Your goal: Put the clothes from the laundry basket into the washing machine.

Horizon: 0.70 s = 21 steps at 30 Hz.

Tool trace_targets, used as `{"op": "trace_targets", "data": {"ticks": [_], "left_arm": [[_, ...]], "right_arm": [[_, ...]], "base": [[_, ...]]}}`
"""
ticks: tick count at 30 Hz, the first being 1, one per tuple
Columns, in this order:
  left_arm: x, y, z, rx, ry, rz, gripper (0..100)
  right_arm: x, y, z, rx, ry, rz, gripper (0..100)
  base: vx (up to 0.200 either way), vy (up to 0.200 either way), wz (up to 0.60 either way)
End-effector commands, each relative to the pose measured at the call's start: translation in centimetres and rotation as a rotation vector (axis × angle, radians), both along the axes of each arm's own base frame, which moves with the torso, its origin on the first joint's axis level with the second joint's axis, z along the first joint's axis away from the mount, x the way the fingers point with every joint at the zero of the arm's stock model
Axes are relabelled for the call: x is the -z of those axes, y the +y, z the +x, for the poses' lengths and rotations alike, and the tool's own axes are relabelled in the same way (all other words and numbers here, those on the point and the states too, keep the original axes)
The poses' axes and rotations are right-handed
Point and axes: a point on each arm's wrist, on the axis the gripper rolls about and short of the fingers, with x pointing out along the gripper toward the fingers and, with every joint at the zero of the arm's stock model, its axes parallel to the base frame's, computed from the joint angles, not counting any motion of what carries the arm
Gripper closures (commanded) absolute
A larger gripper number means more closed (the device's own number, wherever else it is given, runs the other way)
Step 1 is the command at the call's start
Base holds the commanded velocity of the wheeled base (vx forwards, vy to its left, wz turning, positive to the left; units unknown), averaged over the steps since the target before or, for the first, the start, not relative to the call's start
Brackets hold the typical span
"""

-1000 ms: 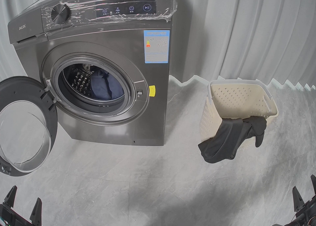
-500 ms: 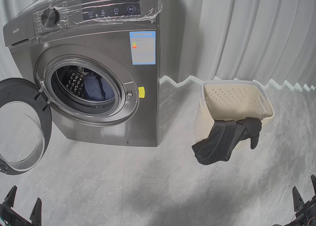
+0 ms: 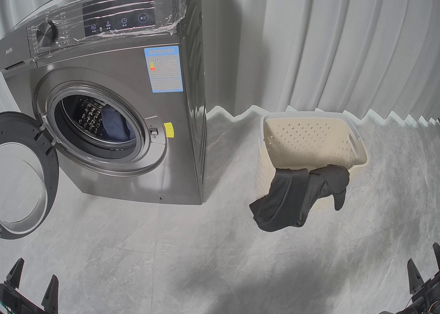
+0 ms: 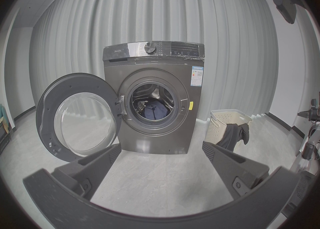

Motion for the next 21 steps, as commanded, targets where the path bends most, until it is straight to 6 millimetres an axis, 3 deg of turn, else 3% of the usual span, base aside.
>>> {"op": "trace_targets", "data": {"ticks": [1,7,16,21], "left_arm": [[0.48,0.00,0.02,-0.001,0.003,0.002,0],[0.48,0.01,0.02,-0.006,0.003,0.002,0],[0.47,0.00,0.02,-0.001,0.002,0.002,0],[0.48,0.00,0.02,-0.001,0.003,0.005,0]], "right_arm": [[0.48,0.00,0.01,0.000,0.002,-0.001,0],[0.48,0.00,0.01,0.000,0.002,-0.001,0],[0.48,0.00,0.01,0.001,0.002,0.001,0],[0.48,0.00,0.01,0.001,0.002,0.001,0]], "base": [[0.200,0.000,0.00],[0.200,0.000,0.00],[0.000,0.000,0.00],[0.000,-0.200,0.00]]}}
